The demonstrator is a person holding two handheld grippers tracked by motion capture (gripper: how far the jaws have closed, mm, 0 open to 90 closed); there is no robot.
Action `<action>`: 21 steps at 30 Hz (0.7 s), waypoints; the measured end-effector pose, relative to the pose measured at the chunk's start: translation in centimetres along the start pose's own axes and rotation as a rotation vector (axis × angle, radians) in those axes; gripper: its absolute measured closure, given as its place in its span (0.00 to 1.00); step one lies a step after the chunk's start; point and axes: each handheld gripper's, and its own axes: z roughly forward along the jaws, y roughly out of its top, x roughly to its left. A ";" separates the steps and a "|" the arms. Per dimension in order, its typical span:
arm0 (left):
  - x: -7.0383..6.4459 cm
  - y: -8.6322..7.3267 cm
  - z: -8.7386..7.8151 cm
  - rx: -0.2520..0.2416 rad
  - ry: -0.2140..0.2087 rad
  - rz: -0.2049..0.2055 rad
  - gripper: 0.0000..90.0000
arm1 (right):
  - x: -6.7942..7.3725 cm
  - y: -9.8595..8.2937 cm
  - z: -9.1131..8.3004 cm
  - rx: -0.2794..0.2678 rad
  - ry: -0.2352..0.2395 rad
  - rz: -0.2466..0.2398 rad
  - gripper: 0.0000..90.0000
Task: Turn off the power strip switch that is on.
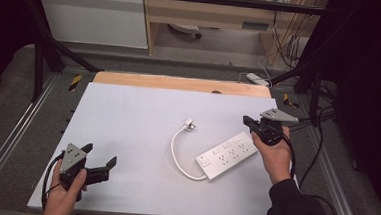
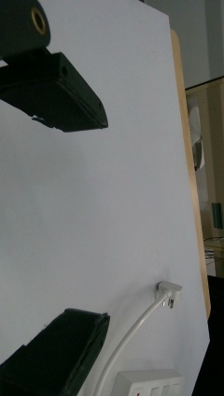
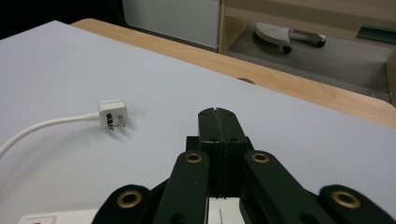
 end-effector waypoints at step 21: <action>0.0 -0.1 0.1 0.013 -0.004 0.005 0.07 | 0.0 -2.1 2.0 0.115 0.006 0.020 1.00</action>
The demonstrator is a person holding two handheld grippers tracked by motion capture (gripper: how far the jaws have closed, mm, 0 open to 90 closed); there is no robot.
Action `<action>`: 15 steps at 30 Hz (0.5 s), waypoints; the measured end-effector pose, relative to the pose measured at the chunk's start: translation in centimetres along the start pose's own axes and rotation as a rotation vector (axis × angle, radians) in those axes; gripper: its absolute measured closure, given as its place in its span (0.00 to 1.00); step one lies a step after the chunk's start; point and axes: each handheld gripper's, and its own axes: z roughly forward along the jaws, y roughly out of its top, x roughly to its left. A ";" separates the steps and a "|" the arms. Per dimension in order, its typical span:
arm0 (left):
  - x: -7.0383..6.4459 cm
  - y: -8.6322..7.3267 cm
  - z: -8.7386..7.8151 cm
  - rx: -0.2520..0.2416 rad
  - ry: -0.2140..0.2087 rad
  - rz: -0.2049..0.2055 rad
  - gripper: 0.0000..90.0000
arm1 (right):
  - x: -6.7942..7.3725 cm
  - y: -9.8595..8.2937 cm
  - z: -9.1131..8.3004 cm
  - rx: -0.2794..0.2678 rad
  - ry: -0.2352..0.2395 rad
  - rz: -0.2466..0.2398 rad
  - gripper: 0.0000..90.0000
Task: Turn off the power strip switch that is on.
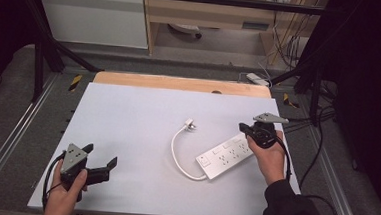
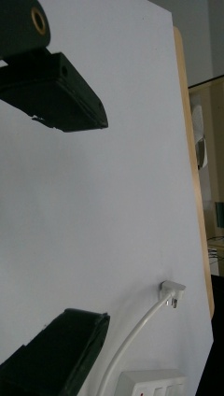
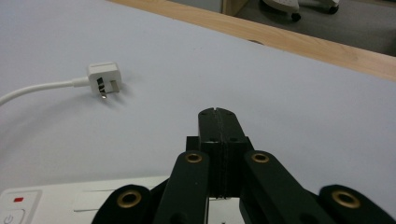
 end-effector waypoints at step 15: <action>-0.1 -0.1 0.1 0.006 -0.007 0.002 0.07 | -0.7 -1.0 0.5 0.024 0.011 0.045 1.00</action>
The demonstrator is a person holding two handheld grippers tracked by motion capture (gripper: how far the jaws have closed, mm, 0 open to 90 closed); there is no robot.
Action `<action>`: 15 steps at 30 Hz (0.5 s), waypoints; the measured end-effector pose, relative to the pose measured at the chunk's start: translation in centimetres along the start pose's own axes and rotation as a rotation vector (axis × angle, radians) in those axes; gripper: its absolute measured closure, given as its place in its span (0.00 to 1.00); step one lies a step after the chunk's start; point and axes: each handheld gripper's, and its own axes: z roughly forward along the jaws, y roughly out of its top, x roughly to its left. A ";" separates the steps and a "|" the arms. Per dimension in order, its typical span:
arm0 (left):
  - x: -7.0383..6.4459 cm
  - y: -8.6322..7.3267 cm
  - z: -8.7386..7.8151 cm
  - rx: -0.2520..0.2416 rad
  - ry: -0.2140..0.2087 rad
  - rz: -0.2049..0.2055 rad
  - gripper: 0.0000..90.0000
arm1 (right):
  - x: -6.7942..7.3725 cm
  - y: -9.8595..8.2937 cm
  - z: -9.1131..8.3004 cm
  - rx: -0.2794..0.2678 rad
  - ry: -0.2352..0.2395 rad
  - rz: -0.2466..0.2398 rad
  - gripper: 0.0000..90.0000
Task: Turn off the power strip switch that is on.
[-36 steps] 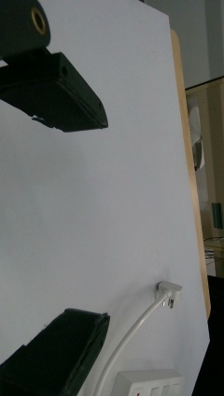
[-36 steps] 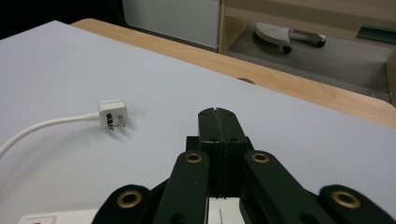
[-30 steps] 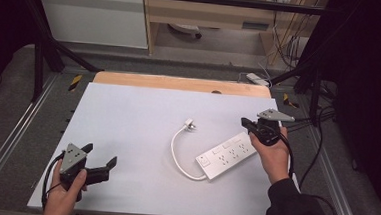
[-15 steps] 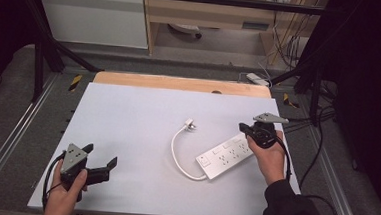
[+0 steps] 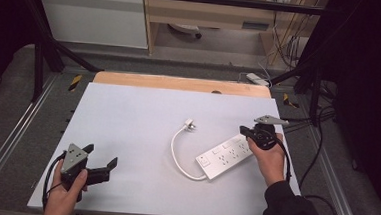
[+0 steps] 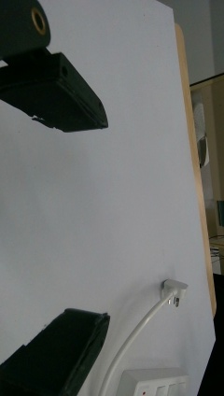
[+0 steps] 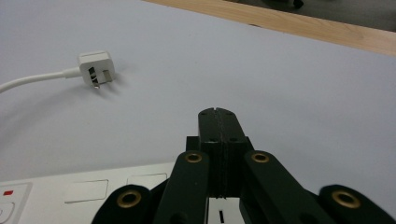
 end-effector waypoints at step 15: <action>0.0 0.0 0.0 0.000 0.000 0.002 0.07 | 0.0 -0.9 0.3 0.006 -0.004 0.006 1.00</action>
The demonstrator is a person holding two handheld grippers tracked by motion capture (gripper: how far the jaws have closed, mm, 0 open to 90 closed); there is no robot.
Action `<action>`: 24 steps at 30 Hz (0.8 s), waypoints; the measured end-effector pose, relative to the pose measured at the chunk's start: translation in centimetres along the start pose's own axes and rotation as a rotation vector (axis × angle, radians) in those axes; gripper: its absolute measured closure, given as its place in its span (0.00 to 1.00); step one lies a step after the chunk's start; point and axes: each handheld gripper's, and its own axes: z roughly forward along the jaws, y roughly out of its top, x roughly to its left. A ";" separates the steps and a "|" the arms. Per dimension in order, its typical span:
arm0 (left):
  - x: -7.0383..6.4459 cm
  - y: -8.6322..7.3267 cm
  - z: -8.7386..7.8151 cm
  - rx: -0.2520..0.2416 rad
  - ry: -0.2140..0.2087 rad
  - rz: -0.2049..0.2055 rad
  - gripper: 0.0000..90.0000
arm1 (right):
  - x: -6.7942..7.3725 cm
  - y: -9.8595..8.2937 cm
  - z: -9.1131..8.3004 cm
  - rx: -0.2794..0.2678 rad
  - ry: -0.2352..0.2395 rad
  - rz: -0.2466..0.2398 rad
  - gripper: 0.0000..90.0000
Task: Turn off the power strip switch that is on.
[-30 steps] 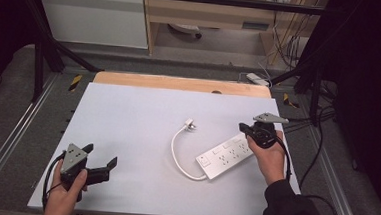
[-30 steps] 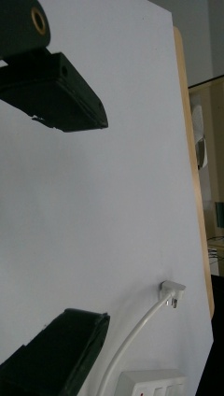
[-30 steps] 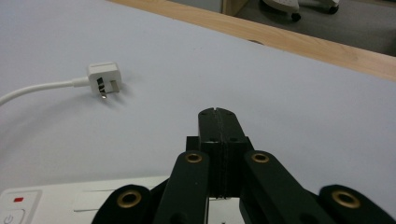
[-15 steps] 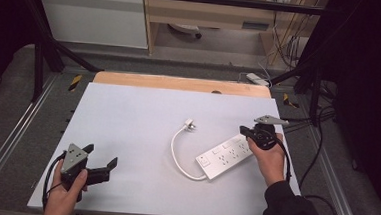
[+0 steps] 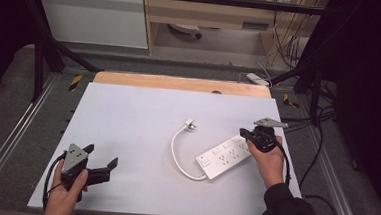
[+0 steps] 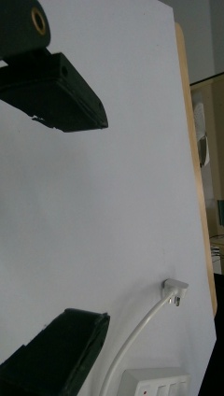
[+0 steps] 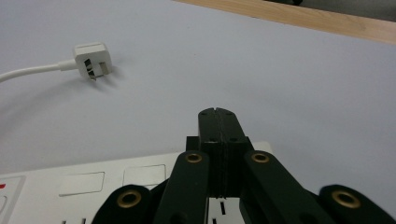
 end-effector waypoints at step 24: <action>0.0 0.0 0.0 0.002 -0.001 0.002 0.07 | -0.6 -1.4 1.1 0.027 -0.022 0.024 1.00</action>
